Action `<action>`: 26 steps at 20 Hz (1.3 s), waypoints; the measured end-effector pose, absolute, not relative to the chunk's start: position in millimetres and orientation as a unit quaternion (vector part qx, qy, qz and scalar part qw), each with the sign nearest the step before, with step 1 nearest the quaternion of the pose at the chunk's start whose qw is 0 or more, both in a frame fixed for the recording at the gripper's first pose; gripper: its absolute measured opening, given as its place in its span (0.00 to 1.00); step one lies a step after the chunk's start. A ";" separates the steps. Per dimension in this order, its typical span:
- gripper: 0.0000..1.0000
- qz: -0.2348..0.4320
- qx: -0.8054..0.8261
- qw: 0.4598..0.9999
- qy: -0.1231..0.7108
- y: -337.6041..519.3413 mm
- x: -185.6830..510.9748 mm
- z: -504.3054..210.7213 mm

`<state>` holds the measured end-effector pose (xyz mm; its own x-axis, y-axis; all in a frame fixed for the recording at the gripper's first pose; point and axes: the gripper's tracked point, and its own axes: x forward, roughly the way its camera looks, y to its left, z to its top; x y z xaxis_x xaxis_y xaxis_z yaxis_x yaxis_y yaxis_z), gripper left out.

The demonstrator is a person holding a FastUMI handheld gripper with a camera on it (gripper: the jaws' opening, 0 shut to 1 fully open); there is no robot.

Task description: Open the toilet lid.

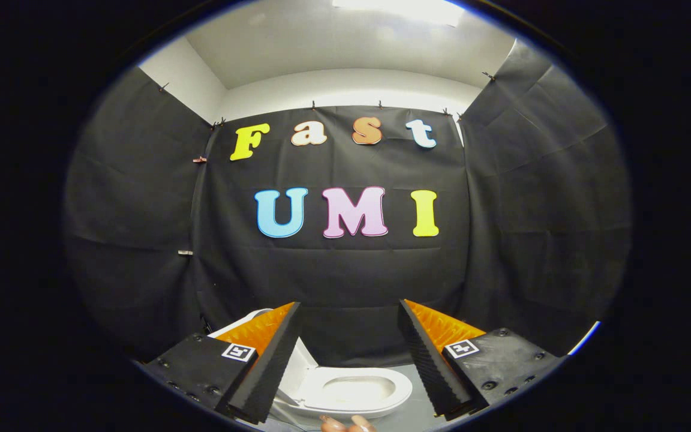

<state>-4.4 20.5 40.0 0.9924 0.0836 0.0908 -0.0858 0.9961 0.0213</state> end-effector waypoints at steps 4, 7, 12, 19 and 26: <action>0.99 0.042 0.013 0.998 -0.042 18.5 -3.8 38.0; 0.99 0.044 0.012 0.998 -0.039 19.4 -2.9 37.5; 0.99 0.044 0.010 0.998 -0.037 19.0 -1.9 35.3; 0.99 0.040 0.008 0.999 -0.028 17.7 1.9 27.3; 0.99 0.043 0.005 0.999 -0.024 21.2 2.1 24.8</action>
<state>2.1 21.2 24.8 0.9951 0.0859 0.0483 -0.0864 0.9962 0.0082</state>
